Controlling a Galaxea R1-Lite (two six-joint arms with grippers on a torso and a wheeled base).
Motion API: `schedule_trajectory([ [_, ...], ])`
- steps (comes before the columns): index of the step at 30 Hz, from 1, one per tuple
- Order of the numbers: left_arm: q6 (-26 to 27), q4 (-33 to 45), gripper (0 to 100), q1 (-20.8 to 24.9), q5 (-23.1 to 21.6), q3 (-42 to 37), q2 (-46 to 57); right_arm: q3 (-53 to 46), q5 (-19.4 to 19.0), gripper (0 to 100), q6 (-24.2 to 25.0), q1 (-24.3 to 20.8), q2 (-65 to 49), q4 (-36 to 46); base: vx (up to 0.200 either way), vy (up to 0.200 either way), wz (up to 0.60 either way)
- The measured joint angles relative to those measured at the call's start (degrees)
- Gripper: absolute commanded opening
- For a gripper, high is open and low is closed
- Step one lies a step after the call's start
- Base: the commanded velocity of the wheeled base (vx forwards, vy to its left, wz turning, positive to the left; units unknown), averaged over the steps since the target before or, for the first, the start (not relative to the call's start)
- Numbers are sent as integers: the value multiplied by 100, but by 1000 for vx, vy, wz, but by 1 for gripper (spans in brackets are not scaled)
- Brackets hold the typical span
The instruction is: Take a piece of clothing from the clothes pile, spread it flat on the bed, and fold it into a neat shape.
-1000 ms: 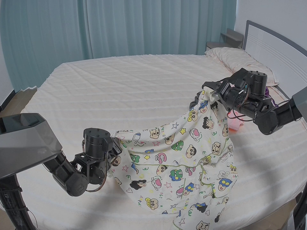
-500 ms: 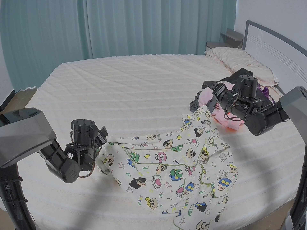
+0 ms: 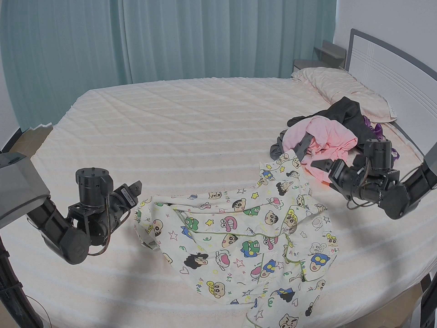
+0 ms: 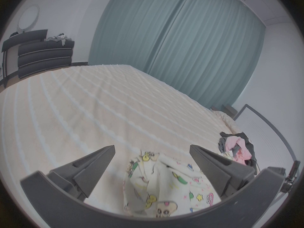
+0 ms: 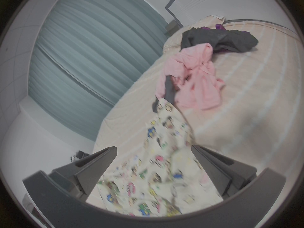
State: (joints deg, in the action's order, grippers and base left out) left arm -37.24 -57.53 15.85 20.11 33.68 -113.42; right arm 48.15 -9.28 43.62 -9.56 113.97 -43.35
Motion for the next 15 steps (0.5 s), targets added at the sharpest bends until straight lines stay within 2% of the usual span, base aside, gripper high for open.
schedule_trajectory([
  [8, -507, 2, 100, -4, -961, -1120, 756, -1829, -321, 100, -612, 369, -597, -27, 0, 0, 0],
  [15, -1136, 7, 100, 110, -1218, -1746, 1207, -2630, -790, 100, -736, 658, -689, -195, 0, 0, 0],
])
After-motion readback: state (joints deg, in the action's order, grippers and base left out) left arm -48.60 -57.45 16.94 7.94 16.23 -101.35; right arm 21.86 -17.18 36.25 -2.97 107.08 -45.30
